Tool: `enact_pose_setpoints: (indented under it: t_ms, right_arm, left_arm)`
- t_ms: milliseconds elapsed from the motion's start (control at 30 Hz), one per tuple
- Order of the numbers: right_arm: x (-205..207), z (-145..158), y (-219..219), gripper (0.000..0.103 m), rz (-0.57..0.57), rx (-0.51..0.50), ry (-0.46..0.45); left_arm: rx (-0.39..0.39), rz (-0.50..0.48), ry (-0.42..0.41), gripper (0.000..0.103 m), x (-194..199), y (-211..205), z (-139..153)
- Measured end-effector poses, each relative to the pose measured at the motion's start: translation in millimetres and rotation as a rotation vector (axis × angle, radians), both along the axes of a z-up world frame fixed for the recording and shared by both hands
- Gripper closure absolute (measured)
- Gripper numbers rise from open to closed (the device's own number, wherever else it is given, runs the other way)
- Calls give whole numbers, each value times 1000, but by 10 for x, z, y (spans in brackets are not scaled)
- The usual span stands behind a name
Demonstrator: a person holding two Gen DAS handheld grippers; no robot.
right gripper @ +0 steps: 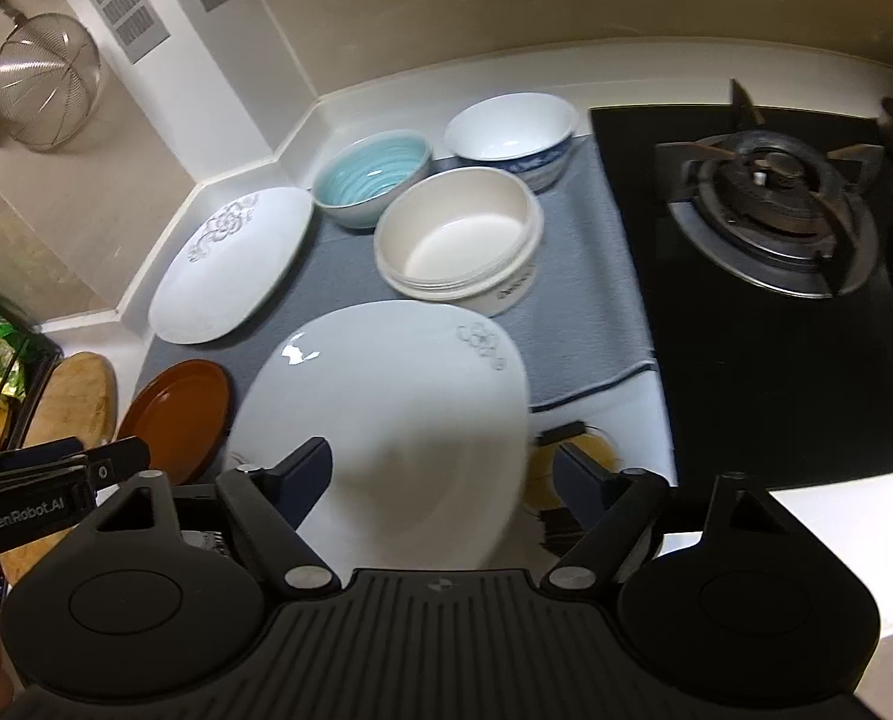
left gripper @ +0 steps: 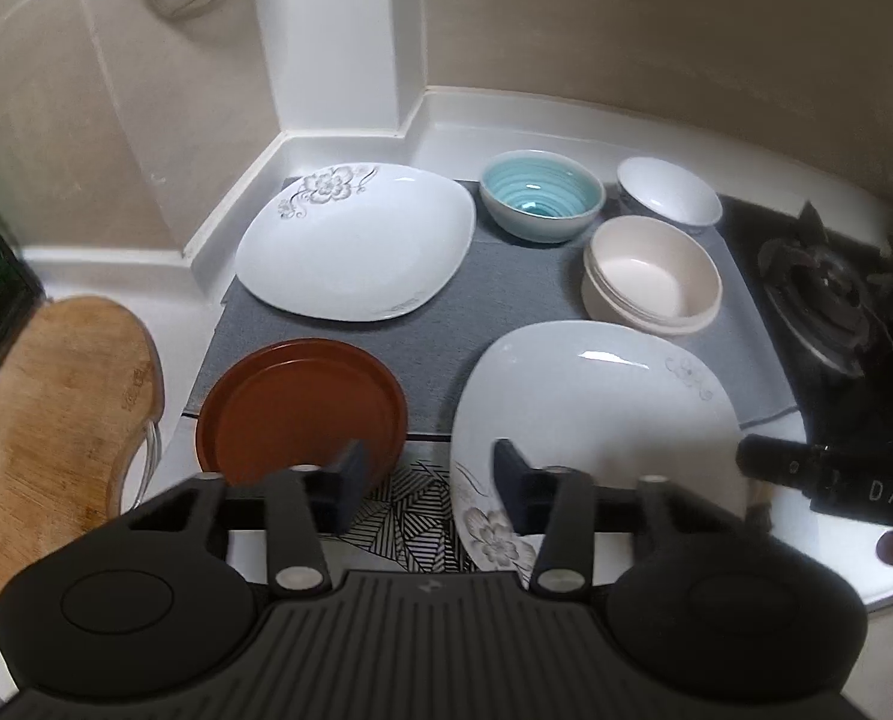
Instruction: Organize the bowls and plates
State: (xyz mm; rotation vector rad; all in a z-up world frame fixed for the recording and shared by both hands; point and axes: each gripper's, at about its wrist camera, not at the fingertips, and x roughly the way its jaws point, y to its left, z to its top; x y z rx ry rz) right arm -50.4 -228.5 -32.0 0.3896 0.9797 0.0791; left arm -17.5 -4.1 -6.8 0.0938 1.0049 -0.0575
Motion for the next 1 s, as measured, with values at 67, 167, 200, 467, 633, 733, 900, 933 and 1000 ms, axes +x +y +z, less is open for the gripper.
enact_pose_setpoints:
  t_ms: [67,167,200,467,633,733,900,933,1000]
  right_arm:
    - [70,11,82,30,22,17,10]
    - [190,42,225,41,62,27,24]
    - [230,64,271,43,72,32,25]
    - [512,143,684,64,141,27,0]
    - [617,57,968,84,167,-8,-15]
    - [666,-11,1139,89,198,-33,-31]
    - [775,-65,1485,89,265,-76,-76]
    - [810,-96,1546,88,271,-86,-68]
    - [897,-167,1655,88,278,-101,-40]
  left_arm:
    - [-17,15,5,70,68,137,-31]
    - [-39,44,18,73,172,351,-67]
    - [-37,47,13,73,196,418,-81]
    - [-20,100,19,73,433,996,-336]
    - [-42,101,31,73,531,1257,-508]
    - [-40,94,28,73,604,1390,-556]
    - [-23,71,34,73,699,1553,-629]
    - [-28,72,44,73,717,1582,-652]
    - [-41,67,59,73,738,1612,-701]
